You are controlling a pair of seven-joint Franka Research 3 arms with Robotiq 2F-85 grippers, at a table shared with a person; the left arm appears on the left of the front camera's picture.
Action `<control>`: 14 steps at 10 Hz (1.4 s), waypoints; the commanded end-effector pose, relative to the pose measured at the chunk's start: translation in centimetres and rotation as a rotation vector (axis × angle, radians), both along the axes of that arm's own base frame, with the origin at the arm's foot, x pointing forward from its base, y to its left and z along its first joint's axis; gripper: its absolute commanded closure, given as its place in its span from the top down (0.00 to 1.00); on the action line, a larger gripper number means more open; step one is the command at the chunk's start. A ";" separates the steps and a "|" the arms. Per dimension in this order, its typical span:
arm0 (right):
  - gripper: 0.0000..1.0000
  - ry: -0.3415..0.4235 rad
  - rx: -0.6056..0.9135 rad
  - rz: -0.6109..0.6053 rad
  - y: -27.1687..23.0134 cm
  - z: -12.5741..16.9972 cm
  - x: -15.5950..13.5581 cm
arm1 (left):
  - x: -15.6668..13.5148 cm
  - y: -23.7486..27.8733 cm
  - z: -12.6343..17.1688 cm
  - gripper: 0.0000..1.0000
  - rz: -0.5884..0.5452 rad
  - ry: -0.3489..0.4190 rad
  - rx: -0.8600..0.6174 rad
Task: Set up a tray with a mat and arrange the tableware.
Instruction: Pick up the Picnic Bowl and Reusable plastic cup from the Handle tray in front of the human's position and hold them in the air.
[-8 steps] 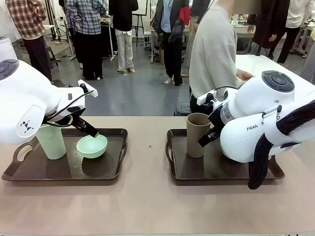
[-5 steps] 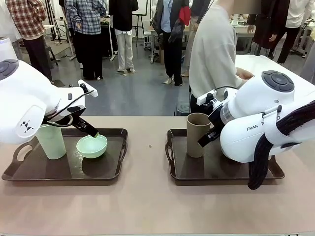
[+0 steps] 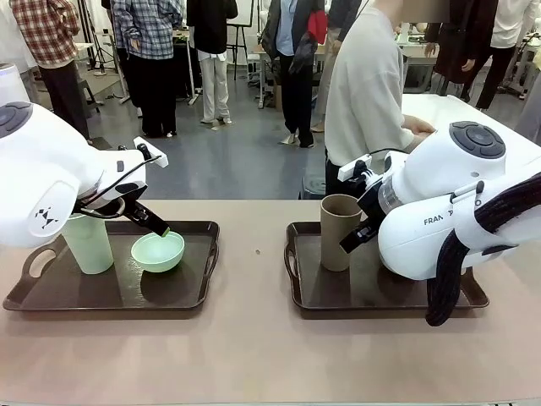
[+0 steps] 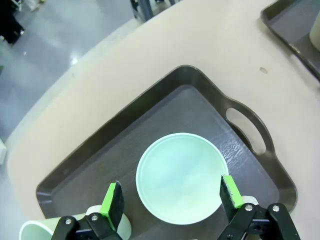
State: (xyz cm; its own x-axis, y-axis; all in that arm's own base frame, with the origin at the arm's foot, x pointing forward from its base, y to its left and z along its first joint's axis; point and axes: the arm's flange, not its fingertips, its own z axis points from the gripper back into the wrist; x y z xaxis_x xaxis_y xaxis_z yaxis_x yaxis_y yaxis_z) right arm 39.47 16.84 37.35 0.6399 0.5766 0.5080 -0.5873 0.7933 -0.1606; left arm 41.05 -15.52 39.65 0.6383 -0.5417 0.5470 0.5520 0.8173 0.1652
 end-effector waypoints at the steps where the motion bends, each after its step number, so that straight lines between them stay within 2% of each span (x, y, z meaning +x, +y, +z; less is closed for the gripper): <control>1: 1.00 0.000 0.001 -0.001 0.0 0.0 0.0 | 0.0 0.0 0.0 1.00 0.000 -0.001 0.000; 8: 1.00 0.000 0.000 0.000 0.0 0.0 0.0 | 0.0 0.0 0.0 1.00 0.000 0.000 0.000; 9: 1.00 0.029 -0.010 -0.043 -0.4 0.1 -1.7 | -1.3 0.3 -0.3 1.00 -0.013 0.064 0.059; 11: 1.00 0.056 0.004 -0.095 -2.3 2.5 -6.4 | -5.7 1.4 1.7 1.00 -0.011 0.056 0.077; 14: 1.00 0.149 -0.090 -0.144 -5.1 3.6 -12.7 | -12.1 3.6 4.0 1.00 -0.034 0.131 0.129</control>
State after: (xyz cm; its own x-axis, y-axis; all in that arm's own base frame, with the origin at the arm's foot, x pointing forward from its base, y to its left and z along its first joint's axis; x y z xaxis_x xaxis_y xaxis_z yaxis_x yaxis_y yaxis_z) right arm 35.83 15.16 43.65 0.7584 0.5147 0.3998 -0.5095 0.8508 -0.1287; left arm 36.86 -15.24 45.35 0.6778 -0.6064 0.4157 0.5905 0.7859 0.1837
